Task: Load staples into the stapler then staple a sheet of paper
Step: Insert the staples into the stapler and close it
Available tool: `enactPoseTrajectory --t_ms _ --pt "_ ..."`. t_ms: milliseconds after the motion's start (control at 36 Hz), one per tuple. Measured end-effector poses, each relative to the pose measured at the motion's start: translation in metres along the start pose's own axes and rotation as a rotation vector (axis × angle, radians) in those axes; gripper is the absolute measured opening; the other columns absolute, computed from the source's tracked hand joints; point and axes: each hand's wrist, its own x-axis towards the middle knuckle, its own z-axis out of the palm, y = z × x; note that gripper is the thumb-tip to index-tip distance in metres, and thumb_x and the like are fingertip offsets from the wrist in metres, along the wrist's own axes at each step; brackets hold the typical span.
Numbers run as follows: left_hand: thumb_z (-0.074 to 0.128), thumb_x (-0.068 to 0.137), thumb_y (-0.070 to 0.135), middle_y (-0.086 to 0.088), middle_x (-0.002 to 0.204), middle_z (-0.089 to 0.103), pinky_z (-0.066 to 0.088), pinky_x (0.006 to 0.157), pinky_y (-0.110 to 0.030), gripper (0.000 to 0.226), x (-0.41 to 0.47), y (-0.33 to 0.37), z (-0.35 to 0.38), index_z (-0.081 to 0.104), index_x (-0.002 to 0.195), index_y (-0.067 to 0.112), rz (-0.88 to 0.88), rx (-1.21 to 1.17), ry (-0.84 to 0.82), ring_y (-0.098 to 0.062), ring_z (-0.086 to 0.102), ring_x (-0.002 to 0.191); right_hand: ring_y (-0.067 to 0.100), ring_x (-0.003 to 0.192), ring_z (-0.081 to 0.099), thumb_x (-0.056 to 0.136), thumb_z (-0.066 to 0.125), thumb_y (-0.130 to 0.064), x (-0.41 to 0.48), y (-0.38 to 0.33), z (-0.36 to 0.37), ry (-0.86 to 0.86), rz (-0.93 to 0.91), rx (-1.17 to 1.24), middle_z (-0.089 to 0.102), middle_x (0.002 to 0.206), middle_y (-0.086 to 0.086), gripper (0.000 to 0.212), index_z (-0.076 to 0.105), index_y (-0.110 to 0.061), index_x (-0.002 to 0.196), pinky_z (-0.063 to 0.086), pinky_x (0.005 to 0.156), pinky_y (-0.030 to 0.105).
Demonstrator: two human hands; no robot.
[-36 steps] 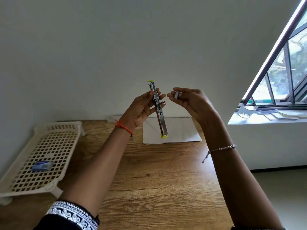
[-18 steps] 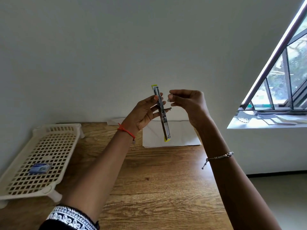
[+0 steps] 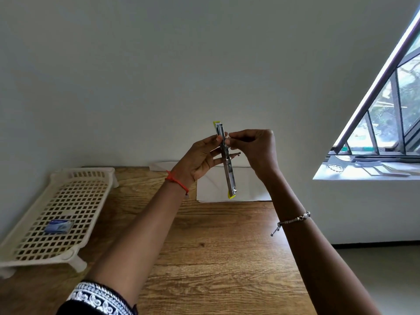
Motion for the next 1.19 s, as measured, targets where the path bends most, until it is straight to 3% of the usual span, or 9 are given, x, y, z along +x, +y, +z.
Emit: enactPoseTrajectory --t_ms 111,306,611,750,944,1028,1083,1194 --pt "0.041 0.098 0.01 0.001 0.075 0.074 0.058 0.079 -0.039 0.021 -0.001 -0.002 -0.001 0.062 0.1 0.006 -0.003 0.001 -0.003 -0.012 0.071 0.078 0.006 0.064 0.069 0.067 0.078 -0.008 -0.001 -0.002 0.001 -0.019 -0.031 -0.016 0.074 0.08 0.009 0.023 0.073 -0.002 0.089 0.056 0.065 0.018" --pt "0.039 0.098 0.01 0.001 0.074 0.075 0.061 0.074 -0.038 0.023 -0.002 -0.001 0.0 0.062 0.097 0.006 0.009 -0.035 -0.022 -0.012 0.073 0.076 0.003 0.063 0.068 0.069 0.077 -0.006 -0.002 -0.003 0.002 -0.02 -0.042 0.001 0.073 0.08 0.008 0.023 0.072 0.0 0.09 0.054 0.064 0.014" --pt "0.037 0.099 0.01 -0.001 0.075 0.075 0.061 0.067 -0.036 0.026 -0.01 0.0 0.002 0.062 0.092 0.005 -0.011 -0.055 -0.028 -0.013 0.073 0.078 0.021 0.068 0.07 0.068 0.078 -0.006 -0.004 -0.008 0.003 0.0 -0.055 -0.044 0.074 0.082 0.015 0.022 0.072 0.003 0.088 0.058 0.069 0.029" --pt "0.038 0.099 0.01 0.0 0.072 0.074 0.061 0.065 -0.036 0.024 -0.013 0.0 0.005 0.062 0.095 0.006 -0.029 -0.048 -0.006 -0.011 0.073 0.076 0.016 0.066 0.068 0.067 0.078 -0.005 -0.004 -0.01 0.005 0.003 -0.059 -0.091 0.072 0.076 0.011 0.02 0.073 0.001 0.085 0.053 0.062 0.011" --pt "0.04 0.098 0.01 -0.004 0.076 0.072 0.061 0.065 -0.035 0.024 -0.016 -0.003 0.006 0.063 0.094 0.005 -0.076 -0.049 0.032 -0.011 0.072 0.075 0.011 0.066 0.064 0.07 0.076 -0.006 -0.004 -0.011 0.006 -0.041 -0.113 -0.226 0.072 0.08 0.011 0.016 0.074 -0.001 0.085 0.049 0.061 0.008" --pt "0.041 0.098 0.011 -0.006 0.079 0.069 0.057 0.076 -0.039 0.023 -0.017 -0.007 0.006 0.062 0.093 0.006 -0.127 -0.048 0.069 -0.012 0.071 0.072 0.013 0.068 0.064 0.073 0.073 -0.005 -0.007 -0.007 0.005 -0.092 -0.114 -0.252 0.071 0.083 0.013 0.014 0.073 -0.001 0.086 0.05 0.063 0.011" --pt "0.042 0.098 0.011 -0.004 0.069 0.072 0.048 0.089 -0.046 0.022 -0.018 -0.011 0.006 0.062 0.091 0.006 -0.178 -0.057 0.09 -0.012 0.072 0.068 0.007 0.065 0.061 0.074 0.072 -0.004 -0.009 -0.003 0.004 -0.135 -0.097 -0.279 0.071 0.085 0.013 0.014 0.073 0.0 0.088 0.047 0.061 0.005" --pt "0.04 0.098 0.012 -0.002 0.058 0.07 0.04 0.094 -0.053 0.023 -0.024 -0.021 0.004 0.059 0.089 0.005 -0.282 -0.141 0.103 -0.013 0.072 0.062 -0.002 0.062 0.054 0.076 0.07 -0.002 -0.014 0.007 0.002 -0.212 -0.066 -0.374 0.071 0.086 0.011 0.014 0.074 -0.002 0.089 0.042 0.056 -0.002"
